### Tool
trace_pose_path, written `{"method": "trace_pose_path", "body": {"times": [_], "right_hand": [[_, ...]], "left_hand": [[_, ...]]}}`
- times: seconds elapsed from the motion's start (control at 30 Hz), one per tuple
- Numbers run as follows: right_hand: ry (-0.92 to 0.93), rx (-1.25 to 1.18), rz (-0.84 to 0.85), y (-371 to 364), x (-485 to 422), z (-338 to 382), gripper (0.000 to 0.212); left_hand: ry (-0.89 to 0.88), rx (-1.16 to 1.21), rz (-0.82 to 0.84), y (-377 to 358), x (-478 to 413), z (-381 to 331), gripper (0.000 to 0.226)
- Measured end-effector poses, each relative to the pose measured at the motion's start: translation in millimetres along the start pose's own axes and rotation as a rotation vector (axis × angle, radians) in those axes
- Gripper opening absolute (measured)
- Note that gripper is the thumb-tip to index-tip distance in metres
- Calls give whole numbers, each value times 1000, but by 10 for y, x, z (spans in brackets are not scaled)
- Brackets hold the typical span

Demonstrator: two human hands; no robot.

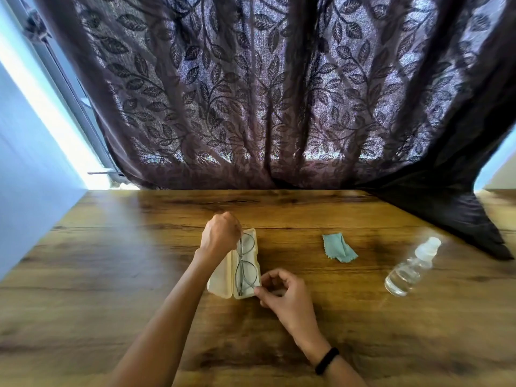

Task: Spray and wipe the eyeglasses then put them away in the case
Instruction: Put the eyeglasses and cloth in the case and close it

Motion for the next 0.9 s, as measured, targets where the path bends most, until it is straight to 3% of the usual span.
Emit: {"method": "trace_pose_path", "body": {"times": [0.17,0.6,0.77,0.9], "right_hand": [[-7,-46,-8,82,0,20,15],[-29,-140,-222,985,-284,-44,13],[-11,-80,-329,1290,-388,-87,15],[35,74,-464,1482,-444,-80,12]], "left_hand": [[12,-22,-15,24,1,11,14],[59,4,-30,52,-83,50,12],[52,-43,-35,84,-134,1,11],[-69,-78,-120,142,-101,-337,13]]}}
Point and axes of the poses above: each hand's wrist, its own x-axis away from the middle knuckle, its own y-axis out of the back of the hand, z = x × y, the point moved 8 cm from there along -x, towards the middle knuckle, and after that the axes turned 4 degrees about x, right-handed, at the moved point
